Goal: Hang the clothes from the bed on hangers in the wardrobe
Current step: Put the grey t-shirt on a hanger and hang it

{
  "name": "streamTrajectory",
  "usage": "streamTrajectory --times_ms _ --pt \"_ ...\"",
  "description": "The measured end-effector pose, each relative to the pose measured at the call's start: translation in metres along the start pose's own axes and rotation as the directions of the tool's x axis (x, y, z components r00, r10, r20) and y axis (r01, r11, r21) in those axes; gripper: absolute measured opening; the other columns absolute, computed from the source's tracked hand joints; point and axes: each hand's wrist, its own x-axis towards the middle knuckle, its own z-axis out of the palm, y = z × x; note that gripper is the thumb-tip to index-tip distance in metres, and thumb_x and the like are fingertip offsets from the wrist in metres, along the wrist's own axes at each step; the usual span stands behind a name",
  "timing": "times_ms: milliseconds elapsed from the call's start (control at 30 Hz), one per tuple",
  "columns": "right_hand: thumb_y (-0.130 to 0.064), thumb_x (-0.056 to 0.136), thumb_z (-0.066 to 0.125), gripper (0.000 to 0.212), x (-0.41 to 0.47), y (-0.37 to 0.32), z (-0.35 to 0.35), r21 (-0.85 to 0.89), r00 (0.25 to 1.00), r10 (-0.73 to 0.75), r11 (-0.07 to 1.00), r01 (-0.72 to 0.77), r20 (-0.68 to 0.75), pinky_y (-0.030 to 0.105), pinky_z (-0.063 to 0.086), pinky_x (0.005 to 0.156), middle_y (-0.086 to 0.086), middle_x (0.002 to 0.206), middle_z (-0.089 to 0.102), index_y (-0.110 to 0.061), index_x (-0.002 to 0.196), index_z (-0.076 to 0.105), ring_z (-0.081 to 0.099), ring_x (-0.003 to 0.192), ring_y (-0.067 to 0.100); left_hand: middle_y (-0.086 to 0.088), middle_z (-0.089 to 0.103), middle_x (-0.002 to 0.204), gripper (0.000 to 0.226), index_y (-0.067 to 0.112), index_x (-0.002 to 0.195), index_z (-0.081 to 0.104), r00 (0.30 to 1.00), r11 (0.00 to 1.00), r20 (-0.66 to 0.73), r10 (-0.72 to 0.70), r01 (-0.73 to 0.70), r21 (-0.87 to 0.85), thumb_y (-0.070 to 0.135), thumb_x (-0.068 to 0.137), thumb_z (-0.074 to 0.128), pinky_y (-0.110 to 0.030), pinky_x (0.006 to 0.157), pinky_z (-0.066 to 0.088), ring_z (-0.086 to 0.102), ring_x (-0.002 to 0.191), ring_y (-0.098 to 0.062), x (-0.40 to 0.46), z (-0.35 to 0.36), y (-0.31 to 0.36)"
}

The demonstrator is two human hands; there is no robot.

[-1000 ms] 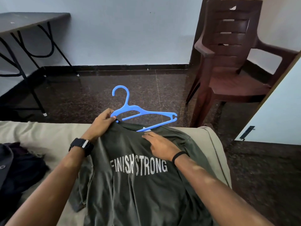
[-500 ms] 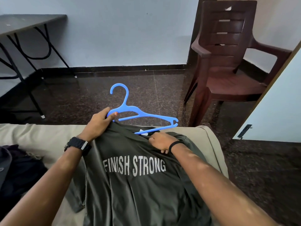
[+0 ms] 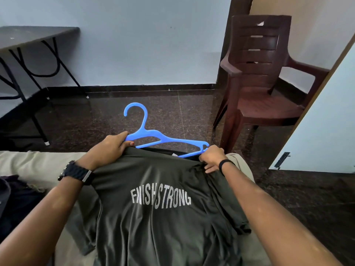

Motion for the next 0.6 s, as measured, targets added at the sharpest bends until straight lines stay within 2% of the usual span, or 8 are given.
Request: streamTrajectory --times_ms 100,167,200,233,333,467,533,600 --pt "-0.007 0.082 0.06 0.019 -0.001 -0.003 -0.012 0.002 0.996 -0.04 0.999 0.041 -0.082 0.024 0.054 0.042 0.02 0.115 0.063 0.0 0.099 0.064 0.066 0.062 0.023 -0.007 0.061 0.079 0.024 0.009 0.085 0.044 0.998 0.999 0.056 0.027 -0.028 0.025 0.028 0.099 0.048 -0.037 0.07 0.041 0.058 0.077 -0.023 -0.003 -0.008 0.008" --pt "-0.012 0.086 0.057 0.026 -0.003 -0.006 -0.016 -0.097 0.981 -0.101 0.992 0.086 -0.166 0.031 0.059 0.068 0.022 0.122 0.058 -0.003 0.11 0.061 0.068 0.083 0.031 -0.005 0.059 0.076 0.024 0.009 0.084 0.044 0.995 0.996 0.054 0.079 -0.081 0.041 0.028 0.099 0.048 -0.036 0.069 0.041 0.057 0.075 -0.02 -0.005 -0.011 0.014" --pt "-0.013 0.087 0.057 0.031 -0.003 -0.007 -0.017 -0.117 0.973 -0.117 0.989 0.095 -0.197 0.039 0.058 0.081 0.023 0.125 0.054 -0.002 0.116 0.06 0.066 0.094 0.035 -0.002 0.058 0.074 0.024 0.011 0.083 0.043 0.993 0.993 0.038 0.111 -0.113 0.047 0.027 0.099 0.048 -0.034 0.066 0.04 0.056 0.072 -0.016 -0.007 -0.012 0.017" --pt "-0.013 0.087 0.058 0.035 -0.004 -0.008 -0.018 -0.115 0.971 -0.113 0.989 0.09 -0.211 0.044 0.055 0.087 0.023 0.126 0.052 -0.002 0.121 0.058 0.064 0.1 0.038 0.001 0.056 0.071 0.024 0.012 0.081 0.042 0.99 0.989 0.02 0.136 -0.137 0.049 0.027 0.099 0.048 -0.031 0.063 0.038 0.054 0.069 -0.01 -0.008 -0.013 0.019" --pt "-0.011 0.085 0.061 0.035 -0.005 -0.009 -0.024 -0.017 0.978 -0.063 0.998 0.061 -0.2 0.045 0.056 0.085 0.023 0.123 0.056 0.001 0.117 0.062 0.065 0.099 0.038 0.005 0.055 0.068 0.023 0.015 0.081 0.042 0.987 0.985 0.014 0.16 -0.161 0.061 0.028 0.098 0.048 -0.026 0.062 0.04 0.054 0.067 -0.005 -0.013 -0.02 0.02" --pt "-0.005 0.081 0.061 0.026 -0.009 -0.013 -0.038 0.03 0.974 -0.055 0.998 0.063 -0.218 0.04 0.06 0.066 0.02 0.117 0.061 0.003 0.105 0.068 0.069 0.087 0.034 -0.003 0.06 0.08 0.022 0.011 0.094 0.048 0.987 0.977 0.094 0.129 -0.142 0.157 0.032 0.099 0.045 -0.039 0.075 0.045 0.057 0.078 -0.019 -0.018 -0.023 0.024" --pt "-0.003 0.083 0.057 0.021 -0.013 -0.017 -0.043 -0.051 0.959 -0.136 0.991 0.127 -0.249 0.041 0.059 0.072 0.022 0.115 0.06 0.004 0.1 0.067 0.067 0.091 0.036 -0.006 0.062 0.084 0.024 0.01 0.098 0.05 0.989 0.971 0.072 0.128 -0.14 0.196 0.033 0.099 0.046 -0.043 0.078 0.045 0.058 0.082 -0.024 -0.018 -0.02 0.029" --pt "-0.003 0.083 0.051 0.019 -0.018 -0.023 -0.046 -0.182 0.936 -0.256 0.96 0.215 -0.243 0.037 0.054 0.083 0.024 0.113 0.062 0.003 0.093 0.066 0.063 0.098 0.037 -0.004 0.06 0.078 0.023 0.011 0.089 0.048 0.991 0.975 0.014 0.132 -0.132 0.179 0.032 0.099 0.046 -0.042 0.074 0.045 0.056 0.077 -0.025 -0.016 -0.019 0.034"
